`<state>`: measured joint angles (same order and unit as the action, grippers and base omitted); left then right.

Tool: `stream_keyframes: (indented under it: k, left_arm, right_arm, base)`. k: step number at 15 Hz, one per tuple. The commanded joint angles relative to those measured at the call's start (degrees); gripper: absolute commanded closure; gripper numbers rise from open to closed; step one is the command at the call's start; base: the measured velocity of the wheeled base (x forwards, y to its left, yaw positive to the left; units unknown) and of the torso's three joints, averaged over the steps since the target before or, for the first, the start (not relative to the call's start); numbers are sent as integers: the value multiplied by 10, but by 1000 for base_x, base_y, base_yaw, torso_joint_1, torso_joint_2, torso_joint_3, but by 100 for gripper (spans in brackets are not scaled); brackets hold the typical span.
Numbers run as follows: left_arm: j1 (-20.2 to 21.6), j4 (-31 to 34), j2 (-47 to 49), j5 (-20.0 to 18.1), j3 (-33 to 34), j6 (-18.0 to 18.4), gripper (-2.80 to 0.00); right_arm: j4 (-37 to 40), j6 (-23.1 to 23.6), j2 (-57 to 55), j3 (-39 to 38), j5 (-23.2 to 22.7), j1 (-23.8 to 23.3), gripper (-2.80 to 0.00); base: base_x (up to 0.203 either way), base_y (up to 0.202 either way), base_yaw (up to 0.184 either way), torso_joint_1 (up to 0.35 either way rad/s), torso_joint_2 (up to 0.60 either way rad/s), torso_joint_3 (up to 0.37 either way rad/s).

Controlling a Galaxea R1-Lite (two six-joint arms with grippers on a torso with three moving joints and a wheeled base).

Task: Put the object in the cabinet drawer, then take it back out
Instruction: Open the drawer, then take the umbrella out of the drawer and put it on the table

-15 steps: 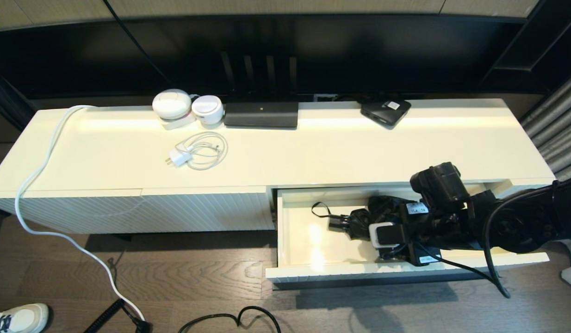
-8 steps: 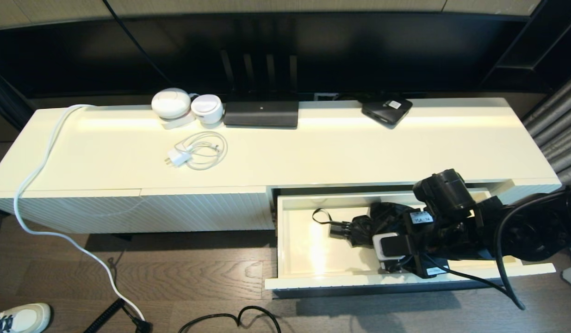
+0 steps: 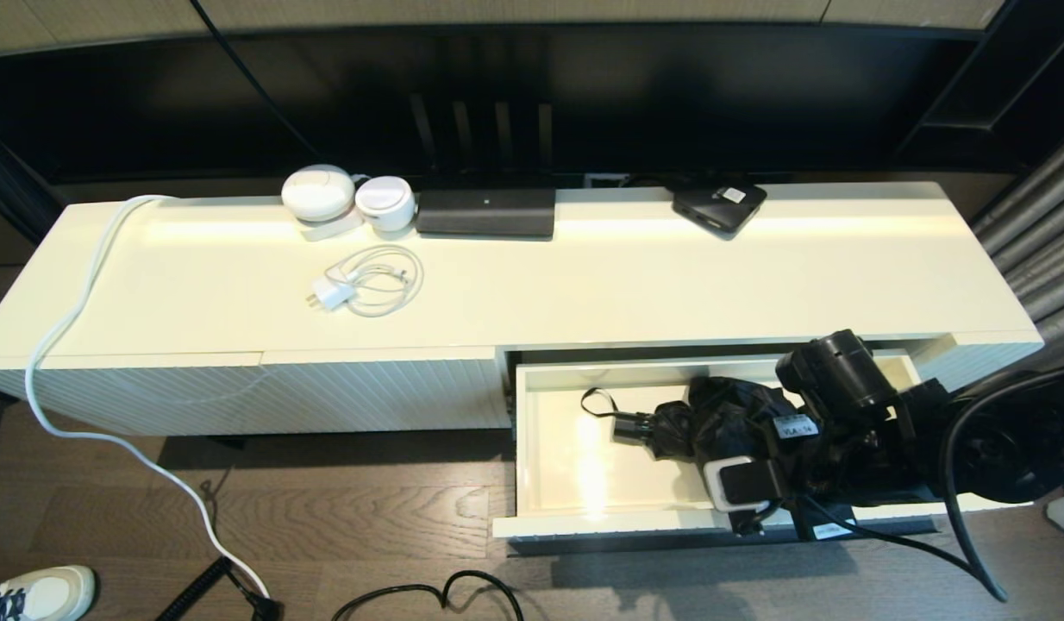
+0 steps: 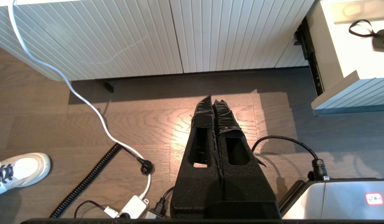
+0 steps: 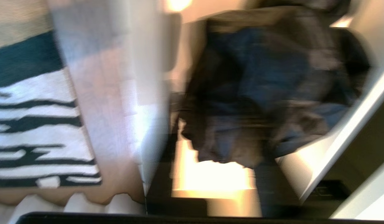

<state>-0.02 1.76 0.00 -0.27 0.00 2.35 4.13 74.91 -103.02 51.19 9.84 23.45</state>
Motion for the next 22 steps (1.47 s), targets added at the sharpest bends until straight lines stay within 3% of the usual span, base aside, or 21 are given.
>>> stream_keyframes:
  k: [1,7,16,17,22]
  left_arm:
    - [0,0,-1,0,0,0,0]
    - [0,0,-1,0,0,0,0]
    - [0,0,-1,0,0,0,0]
    - [0,0,-1,0,0,0,0]
    - [0,0,0,0,0,0,0]
  right_arm:
    - [-12,2,7,3,1,1,0]
    - [-9,3,58,5,4,3,0]
    - [55,4,142,12,14,-2,0]
    - [62,5,141,15,17,-1,-280]
    - [111,4,90,71,21,-2,-280]
  base:
    - [0,0,0,0,0,0]
    - [0,0,0,0,0,0]
    - [0,0,0,0,0,0]
    - [0,0,0,0,0,0]
    - [0,0,0,0,0,0]
